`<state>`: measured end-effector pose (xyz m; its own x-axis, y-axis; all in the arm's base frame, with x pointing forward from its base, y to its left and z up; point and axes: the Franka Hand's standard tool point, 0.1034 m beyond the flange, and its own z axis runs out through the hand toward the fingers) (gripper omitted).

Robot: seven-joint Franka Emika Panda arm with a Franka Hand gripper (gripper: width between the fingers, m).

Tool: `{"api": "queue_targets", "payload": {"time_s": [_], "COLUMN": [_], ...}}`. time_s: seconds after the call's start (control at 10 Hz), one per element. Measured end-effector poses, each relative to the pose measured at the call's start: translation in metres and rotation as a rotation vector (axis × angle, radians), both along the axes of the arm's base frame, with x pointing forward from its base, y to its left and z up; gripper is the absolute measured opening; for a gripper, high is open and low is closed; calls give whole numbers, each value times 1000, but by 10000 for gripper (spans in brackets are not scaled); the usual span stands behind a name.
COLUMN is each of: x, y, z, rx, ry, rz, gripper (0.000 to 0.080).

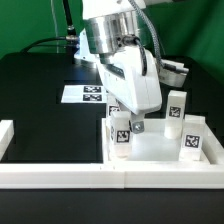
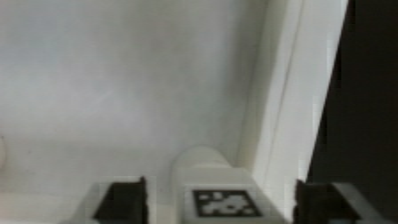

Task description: Assemble square table

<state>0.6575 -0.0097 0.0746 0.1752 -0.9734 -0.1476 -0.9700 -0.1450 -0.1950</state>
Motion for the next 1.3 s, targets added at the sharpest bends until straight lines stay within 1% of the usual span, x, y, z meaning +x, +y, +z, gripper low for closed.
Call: {"api": "queue_targets", "payload": {"time_s": [0.1, 0.2, 0.3, 0.4, 0.5, 0.9, 1.0, 1.1, 1.2, 1.3], "x": [0, -1, -2, -3, -4, -4, 0, 1, 2, 2], "y": [-1, -3, -6, -4, 1, -2, -6, -11, -15, -14], "z": [0, 0, -2, -3, -2, -3, 1, 2, 3, 2], "rx": [-9, -30, -59, -119, -155, -202, -251, -284, -295, -293], "ry": [-8, -28, -52, -63, -63, -105, -110, -126, -136, -135], "rz": [45, 161, 288, 481, 600, 890, 1030, 1182, 1256, 1247], "gripper": [534, 612, 612, 642, 647, 649, 649, 649, 649, 649]}}
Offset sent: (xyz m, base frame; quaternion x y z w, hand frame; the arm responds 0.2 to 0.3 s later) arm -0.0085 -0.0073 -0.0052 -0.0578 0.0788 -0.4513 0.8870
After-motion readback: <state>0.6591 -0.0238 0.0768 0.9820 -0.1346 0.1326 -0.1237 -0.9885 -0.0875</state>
